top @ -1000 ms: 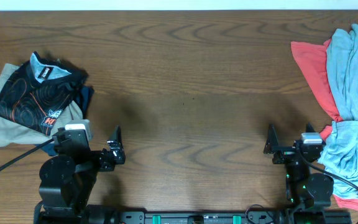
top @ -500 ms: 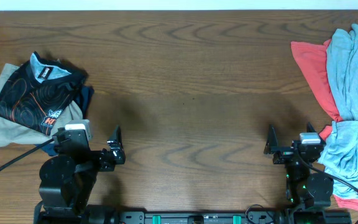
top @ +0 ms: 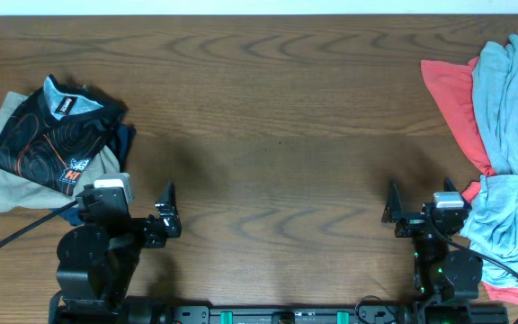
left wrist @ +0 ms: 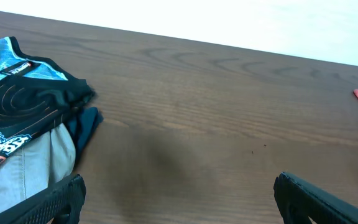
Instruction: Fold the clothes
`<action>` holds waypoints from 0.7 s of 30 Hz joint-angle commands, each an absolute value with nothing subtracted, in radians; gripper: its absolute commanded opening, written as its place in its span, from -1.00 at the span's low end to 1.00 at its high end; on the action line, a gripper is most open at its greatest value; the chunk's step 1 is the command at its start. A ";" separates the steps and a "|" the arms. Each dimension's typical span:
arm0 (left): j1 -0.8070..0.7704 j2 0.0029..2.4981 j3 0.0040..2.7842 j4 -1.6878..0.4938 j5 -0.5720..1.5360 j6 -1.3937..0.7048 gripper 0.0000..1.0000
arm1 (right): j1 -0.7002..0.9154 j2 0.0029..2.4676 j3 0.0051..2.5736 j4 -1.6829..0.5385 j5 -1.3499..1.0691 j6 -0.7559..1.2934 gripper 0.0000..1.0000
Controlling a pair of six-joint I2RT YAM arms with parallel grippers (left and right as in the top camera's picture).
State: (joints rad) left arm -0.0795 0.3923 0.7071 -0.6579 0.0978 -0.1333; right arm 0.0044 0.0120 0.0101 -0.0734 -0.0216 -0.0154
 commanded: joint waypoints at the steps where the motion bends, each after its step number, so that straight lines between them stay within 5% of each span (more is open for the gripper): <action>1: -0.081 0.392 0.705 -0.657 0.086 -0.125 0.95 | 0.014 0.005 0.005 -0.074 -0.010 -0.031 0.98; 21: -0.079 0.221 0.614 -0.692 0.006 -0.097 0.96 | 0.014 0.005 0.005 -0.074 -0.010 -0.031 0.99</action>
State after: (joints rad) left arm -0.0795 0.2714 0.6720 -0.6884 0.0448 -0.1211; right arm 0.0044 0.0116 0.0101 -0.0734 -0.0216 -0.0158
